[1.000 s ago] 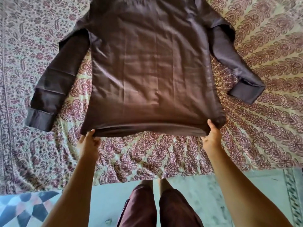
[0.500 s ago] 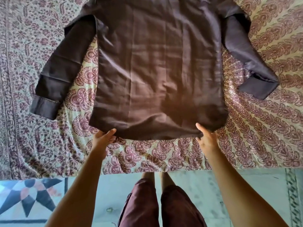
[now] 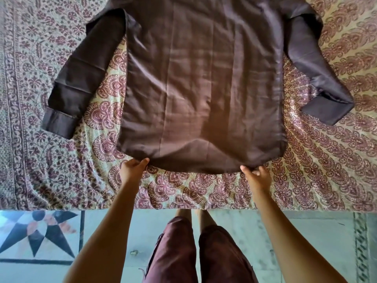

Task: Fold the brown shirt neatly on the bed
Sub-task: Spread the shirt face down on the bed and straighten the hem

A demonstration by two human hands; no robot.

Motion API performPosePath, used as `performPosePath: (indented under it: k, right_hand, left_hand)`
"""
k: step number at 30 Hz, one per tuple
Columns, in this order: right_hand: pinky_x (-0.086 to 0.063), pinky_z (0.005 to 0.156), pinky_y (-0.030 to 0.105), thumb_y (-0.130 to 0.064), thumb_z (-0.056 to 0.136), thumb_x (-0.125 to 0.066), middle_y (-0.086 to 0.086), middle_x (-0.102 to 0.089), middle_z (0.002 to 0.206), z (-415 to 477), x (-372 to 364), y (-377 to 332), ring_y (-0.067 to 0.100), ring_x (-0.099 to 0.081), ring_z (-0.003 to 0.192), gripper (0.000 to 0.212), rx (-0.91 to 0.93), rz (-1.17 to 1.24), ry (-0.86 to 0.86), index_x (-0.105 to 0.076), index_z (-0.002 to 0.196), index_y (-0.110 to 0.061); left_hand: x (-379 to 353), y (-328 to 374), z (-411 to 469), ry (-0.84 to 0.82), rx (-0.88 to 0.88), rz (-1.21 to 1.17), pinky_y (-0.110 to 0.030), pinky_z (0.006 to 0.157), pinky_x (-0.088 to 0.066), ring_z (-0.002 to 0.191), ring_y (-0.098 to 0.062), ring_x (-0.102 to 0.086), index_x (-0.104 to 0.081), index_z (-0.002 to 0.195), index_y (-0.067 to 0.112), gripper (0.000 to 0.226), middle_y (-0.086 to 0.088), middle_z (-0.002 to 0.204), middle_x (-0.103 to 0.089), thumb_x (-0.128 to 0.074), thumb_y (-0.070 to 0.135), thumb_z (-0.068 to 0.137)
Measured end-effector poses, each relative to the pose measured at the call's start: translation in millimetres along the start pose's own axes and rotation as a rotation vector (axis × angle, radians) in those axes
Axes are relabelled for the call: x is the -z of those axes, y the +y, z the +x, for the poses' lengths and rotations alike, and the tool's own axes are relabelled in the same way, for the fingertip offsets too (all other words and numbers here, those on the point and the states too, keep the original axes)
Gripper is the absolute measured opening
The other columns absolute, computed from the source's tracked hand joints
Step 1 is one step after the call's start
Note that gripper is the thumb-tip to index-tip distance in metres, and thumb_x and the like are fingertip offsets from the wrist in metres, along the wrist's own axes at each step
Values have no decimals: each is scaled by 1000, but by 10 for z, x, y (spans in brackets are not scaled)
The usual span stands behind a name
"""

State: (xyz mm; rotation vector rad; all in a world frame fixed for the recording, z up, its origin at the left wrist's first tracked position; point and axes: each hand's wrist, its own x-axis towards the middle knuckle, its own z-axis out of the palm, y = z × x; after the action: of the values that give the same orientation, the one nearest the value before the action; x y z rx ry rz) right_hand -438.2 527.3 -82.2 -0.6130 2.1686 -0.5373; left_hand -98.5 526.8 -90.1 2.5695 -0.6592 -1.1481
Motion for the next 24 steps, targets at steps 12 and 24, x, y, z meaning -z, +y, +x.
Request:
performPosePath:
  k: [12,24]
  right_hand:
    - [-49,62,34,-18,63,-78,6,-59,89,-75,-287,10,25,-59,74,35,1207,-874,-204,-63,94,-12]
    - [-48,47,29,-27,84,-50,0,-66,65,86,-313,-574,23,-64,56,13,1063,-454,-172,-58,87,-16]
  left_hand:
    - [-80,-34,-73,-53,-1017,656,-41,69,-53,86,-31,-60,-66,101,16,36,-10,104,-63,-79,15,67]
    - [-11,20,46,-112,-1221,801,-36,73,-55,85,-23,-67,-68,105,18,43,-5,99,-68,-79,35,67]
